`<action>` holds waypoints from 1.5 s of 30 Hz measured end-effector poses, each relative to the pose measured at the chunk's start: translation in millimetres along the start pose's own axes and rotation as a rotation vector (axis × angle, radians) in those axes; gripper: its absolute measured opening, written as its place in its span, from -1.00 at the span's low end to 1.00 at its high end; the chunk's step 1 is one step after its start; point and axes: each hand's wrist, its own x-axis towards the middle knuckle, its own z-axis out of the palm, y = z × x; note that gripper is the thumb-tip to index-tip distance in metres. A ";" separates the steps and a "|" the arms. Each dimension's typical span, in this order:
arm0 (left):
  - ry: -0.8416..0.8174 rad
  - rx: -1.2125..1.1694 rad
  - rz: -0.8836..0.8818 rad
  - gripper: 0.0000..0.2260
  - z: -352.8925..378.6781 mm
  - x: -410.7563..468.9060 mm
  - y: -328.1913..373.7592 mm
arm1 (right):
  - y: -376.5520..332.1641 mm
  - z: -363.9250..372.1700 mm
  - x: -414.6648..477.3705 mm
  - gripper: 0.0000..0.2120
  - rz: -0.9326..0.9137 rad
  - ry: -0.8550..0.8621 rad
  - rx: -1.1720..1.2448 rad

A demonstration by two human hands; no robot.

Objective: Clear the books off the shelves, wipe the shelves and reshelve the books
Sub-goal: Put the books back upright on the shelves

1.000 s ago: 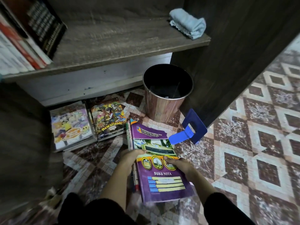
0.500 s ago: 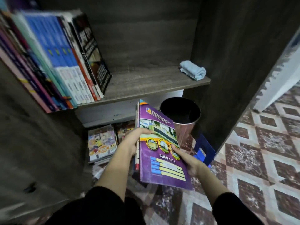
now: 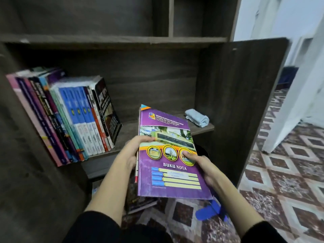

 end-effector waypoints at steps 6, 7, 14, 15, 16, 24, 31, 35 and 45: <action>-0.032 -0.093 0.035 -0.85 -7.3 36.7 15.7 | -53.5 12.4 20.4 -0.77 -0.159 0.080 -0.143; -0.012 -0.092 0.031 -0.85 -10.8 47.2 17.2 | -59.9 14.8 31.4 -0.73 -0.168 0.090 -0.157; 0.169 -0.101 -0.024 -0.66 -33.3 110.0 11.4 | -82.9 27.3 105.6 -0.48 -0.150 0.210 -0.288; 0.184 -0.097 -0.035 -0.72 -35.6 116.2 9.8 | -82.8 28.9 116.2 -0.45 -0.139 0.210 -0.315; 0.194 -0.091 -0.041 -0.74 -37.4 121.5 7.7 | -81.4 31.0 125.0 -0.42 -0.129 0.215 -0.340; 0.488 0.561 0.044 -0.54 -55.3 146.7 4.1 | -66.5 33.0 168.7 -0.34 -0.053 0.240 -0.428; 0.681 1.082 0.104 -0.55 -52.0 123.3 20.6 | -70.0 41.7 165.3 -0.12 -0.003 0.299 -0.944; 0.714 1.037 0.094 -0.31 -56.8 113.1 5.4 | -63.0 59.9 129.4 -0.20 -0.337 0.392 -1.382; 0.200 0.340 -0.154 -0.16 -55.6 90.8 -23.3 | 0.1 75.2 72.5 0.11 -0.667 0.009 -1.940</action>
